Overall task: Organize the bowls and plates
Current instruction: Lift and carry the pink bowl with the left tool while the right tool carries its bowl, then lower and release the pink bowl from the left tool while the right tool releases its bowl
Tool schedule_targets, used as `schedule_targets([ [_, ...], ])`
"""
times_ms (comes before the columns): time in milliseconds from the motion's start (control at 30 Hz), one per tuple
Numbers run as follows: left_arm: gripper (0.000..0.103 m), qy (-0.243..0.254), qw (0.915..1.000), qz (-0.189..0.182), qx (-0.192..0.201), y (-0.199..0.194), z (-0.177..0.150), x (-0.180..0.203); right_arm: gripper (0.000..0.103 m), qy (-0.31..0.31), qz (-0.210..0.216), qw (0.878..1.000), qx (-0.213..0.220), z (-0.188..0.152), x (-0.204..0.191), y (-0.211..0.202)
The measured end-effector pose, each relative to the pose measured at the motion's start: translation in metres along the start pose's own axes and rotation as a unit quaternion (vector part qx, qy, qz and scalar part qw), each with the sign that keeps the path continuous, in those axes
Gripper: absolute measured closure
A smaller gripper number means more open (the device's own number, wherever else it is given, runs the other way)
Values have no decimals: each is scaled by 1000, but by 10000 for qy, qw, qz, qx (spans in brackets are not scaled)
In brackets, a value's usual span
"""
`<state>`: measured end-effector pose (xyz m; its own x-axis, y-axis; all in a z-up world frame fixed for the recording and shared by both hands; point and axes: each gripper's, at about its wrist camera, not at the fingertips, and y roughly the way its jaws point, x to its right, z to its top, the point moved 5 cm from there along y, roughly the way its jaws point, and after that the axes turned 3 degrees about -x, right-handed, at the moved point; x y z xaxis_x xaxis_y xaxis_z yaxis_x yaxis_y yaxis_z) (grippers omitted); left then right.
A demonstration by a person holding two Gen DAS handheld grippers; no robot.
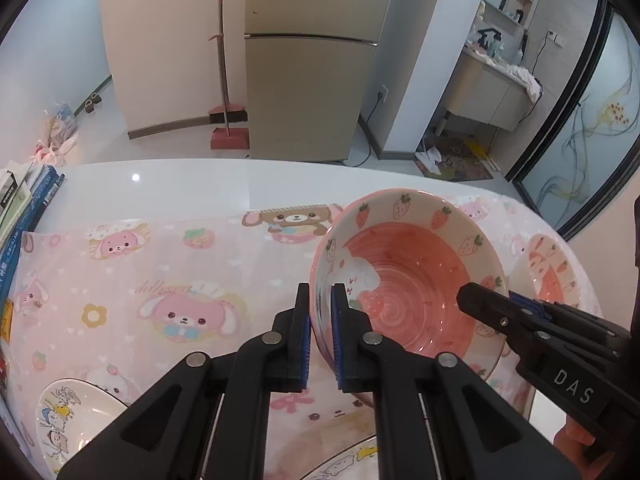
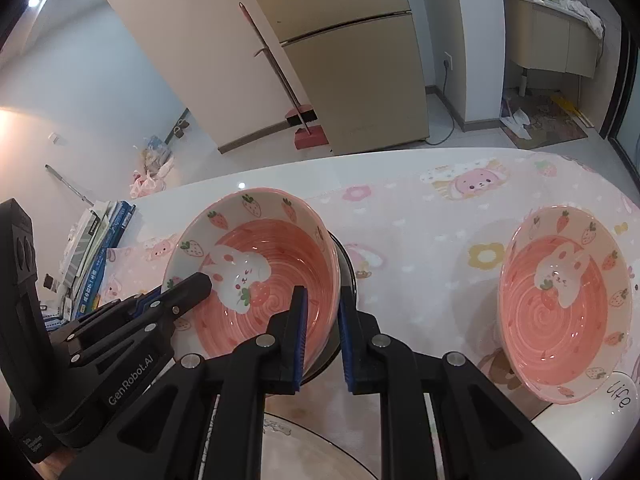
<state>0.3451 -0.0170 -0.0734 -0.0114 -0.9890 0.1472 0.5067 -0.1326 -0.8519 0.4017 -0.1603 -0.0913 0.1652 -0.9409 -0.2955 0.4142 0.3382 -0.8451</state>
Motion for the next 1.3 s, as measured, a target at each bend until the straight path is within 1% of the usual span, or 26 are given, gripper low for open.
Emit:
schedule_targets([
  [300, 96, 47, 9999, 60, -69, 9, 0, 2, 85, -207, -200, 9996, 84, 0, -6, -1],
  [433, 95, 62, 9998, 59, -177, 15, -1, 6, 85, -363, -469, 9982, 88, 0, -9, -3],
  [567, 95, 148, 9996, 213, -145, 15, 0, 10, 84, -479, -685, 9965, 80, -1, -10, -3],
  [733, 96, 121, 9996, 178, -165, 14, -1, 11, 84, -455, -641, 9969, 41, 0, -9, -3],
  [800, 95, 129, 9997, 195, -91, 10, 0, 10, 84, -404, -574, 9975, 30, 1, -7, -5],
  [867, 87, 151, 9998, 162, 6, 4, 1, 11, 83, -400, -613, 9972, 138, 2, -6, -12],
  [900, 84, 151, 9998, 101, 94, -1, 3, 12, 80, -419, -651, 9968, 197, 4, -6, -16],
  [933, 74, 143, 9997, 69, 175, -5, 5, 12, 76, -462, -727, 9958, 301, 5, -7, -23],
  [967, 63, 139, 9995, 62, 289, -12, 7, 13, 67, -488, -771, 9951, 386, 6, -7, -29],
  [1000, 60, 154, 9990, 69, 416, -19, 8, 13, 57, -504, -782, 9946, 464, 6, -8, -34],
  [1067, 49, 222, 9973, 158, 678, -34, 11, 15, 49, -535, -796, 9930, 690, 9, -9, -50],
  [1100, 46, 238, 9963, 192, 808, -43, 13, 16, 47, -547, -834, 9919, 787, 10, -8, -58],
  [1167, 35, 244, 9938, 191, 1069, -59, 15, 17, 43, -575, -1008, 9879, 1029, 14, -8, -76],
  [1200, 31, 252, 9921, 175, 1214, -68, 16, 18, 40, -589, -1090, 9855, 1155, 15, -7, -85],
  [1233, 25, 262, 9905, 173, 1342, -76, 18, 18, 39, -600, -1167, 9827, 1305, 16, -6, -97],
  [1300, 21, 308, 9856, 195, 1652, -94, 20, 19, 29, -583, -1299, 9766, 1613, 17, -3, -119],
])
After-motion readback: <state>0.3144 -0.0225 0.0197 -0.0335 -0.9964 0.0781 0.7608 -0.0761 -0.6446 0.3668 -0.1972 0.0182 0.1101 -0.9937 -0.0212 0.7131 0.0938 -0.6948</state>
